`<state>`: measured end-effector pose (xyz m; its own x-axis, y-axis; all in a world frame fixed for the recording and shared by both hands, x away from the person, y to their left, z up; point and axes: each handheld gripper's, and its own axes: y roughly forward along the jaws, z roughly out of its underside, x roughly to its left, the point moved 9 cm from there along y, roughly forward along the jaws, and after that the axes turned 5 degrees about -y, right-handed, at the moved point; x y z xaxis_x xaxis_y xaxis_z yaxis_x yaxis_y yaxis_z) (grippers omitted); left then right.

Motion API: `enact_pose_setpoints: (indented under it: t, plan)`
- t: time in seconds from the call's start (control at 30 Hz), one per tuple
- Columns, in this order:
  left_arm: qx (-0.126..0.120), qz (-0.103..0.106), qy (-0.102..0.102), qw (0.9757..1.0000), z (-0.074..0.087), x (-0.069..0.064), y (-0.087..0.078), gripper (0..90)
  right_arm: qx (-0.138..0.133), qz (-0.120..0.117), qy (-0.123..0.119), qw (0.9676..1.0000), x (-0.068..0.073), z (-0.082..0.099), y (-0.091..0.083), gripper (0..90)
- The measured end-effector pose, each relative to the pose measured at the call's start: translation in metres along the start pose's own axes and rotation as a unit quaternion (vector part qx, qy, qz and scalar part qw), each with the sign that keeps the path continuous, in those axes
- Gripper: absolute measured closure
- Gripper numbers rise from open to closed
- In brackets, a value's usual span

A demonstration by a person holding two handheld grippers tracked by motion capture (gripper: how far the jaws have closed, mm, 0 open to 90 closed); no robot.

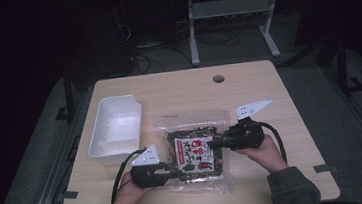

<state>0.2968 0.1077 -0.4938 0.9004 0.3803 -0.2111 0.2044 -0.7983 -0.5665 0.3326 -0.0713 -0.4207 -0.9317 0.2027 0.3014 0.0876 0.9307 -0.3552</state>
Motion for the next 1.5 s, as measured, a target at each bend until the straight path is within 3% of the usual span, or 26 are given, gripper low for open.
enact_pose_setpoints:
  t: [0.13,0.43,0.67,1.03,1.23,1.5]
  plan:
    - [-0.002,-0.004,0.001,1.0000,0.000,0.001,-0.001,64.9,-0.006,-0.008,-0.006,0.9999,0.004,-0.002,0.000,74.2]
    - [-0.011,-0.018,-0.001,0.9998,-0.001,0.005,-0.005,57.6,-0.019,-0.003,-0.008,0.9998,0.006,-0.007,-0.003,74.8]
    - [-0.013,-0.033,-0.002,0.9994,-0.001,0.008,-0.009,50.4,-0.032,0.030,-0.008,0.9990,0.003,-0.011,-0.011,75.0]
    - [-0.007,-0.054,0.008,0.9985,0.003,0.010,-0.015,46.6,-0.051,0.075,-0.002,0.9959,-0.001,-0.019,-0.023,75.1]
    - [0.013,-0.073,0.020,0.9970,0.013,0.010,-0.022,43.8,-0.063,0.116,0.008,0.9912,-0.005,-0.025,-0.027,75.2]
    - [0.022,-0.089,0.024,0.9955,0.020,0.009,-0.032,37.7,-0.075,0.202,0.007,0.9765,-0.010,-0.043,-0.027,75.2]
